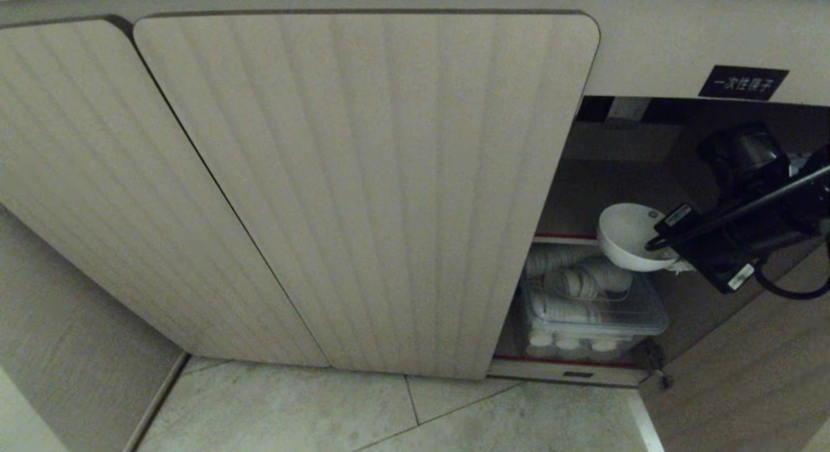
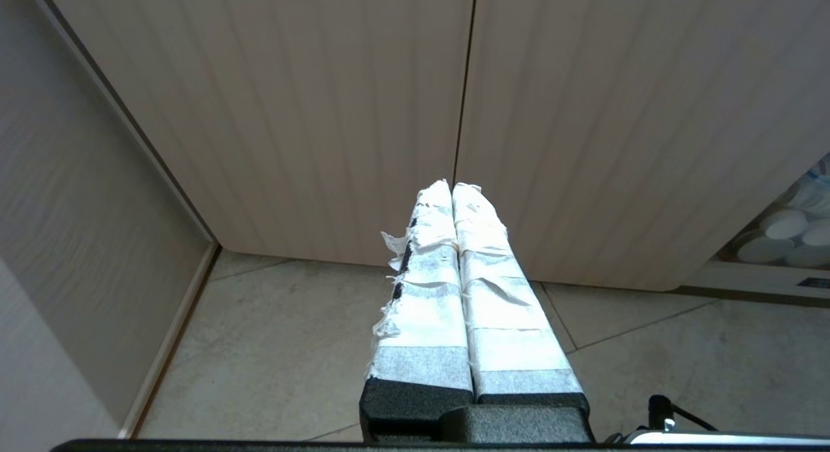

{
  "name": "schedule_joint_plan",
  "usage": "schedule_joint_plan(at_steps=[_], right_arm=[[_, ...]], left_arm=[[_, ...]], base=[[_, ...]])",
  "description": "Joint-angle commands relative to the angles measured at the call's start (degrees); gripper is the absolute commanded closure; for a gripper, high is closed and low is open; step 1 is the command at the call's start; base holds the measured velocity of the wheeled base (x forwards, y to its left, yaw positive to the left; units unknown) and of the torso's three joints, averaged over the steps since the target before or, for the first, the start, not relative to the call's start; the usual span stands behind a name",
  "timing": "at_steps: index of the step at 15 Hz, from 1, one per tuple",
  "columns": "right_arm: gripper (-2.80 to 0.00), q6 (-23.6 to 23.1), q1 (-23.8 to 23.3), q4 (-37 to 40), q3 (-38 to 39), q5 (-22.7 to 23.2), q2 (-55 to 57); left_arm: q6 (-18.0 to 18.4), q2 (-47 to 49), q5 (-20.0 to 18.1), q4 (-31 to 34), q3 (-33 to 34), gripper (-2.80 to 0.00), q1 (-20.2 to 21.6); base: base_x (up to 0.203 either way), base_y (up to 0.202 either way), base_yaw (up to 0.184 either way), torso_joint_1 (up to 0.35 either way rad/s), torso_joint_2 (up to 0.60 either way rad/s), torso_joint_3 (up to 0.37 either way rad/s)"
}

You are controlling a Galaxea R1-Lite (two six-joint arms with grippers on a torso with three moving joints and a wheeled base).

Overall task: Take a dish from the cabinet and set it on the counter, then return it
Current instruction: Put it back into the cabinet

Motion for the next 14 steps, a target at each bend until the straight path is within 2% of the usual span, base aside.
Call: schedule_joint_plan(at_steps=[1,14], right_arm=[[0.0,0.2,-0.1,0.0,-0.2,0.0,0.7],[0.0,-1.2,-1.1,-0.1,-3.6,2.6,3.4]], left_arm=[[0.0,0.0,0.0,0.0,0.0,0.0,0.0],[0.0,0.0,0.0,0.0,0.0,0.0,0.0]], base=[[0.0,0.0,0.0,0.0,0.0,0.0],[0.0,0.0,0.0,0.0,0.0,0.0]])
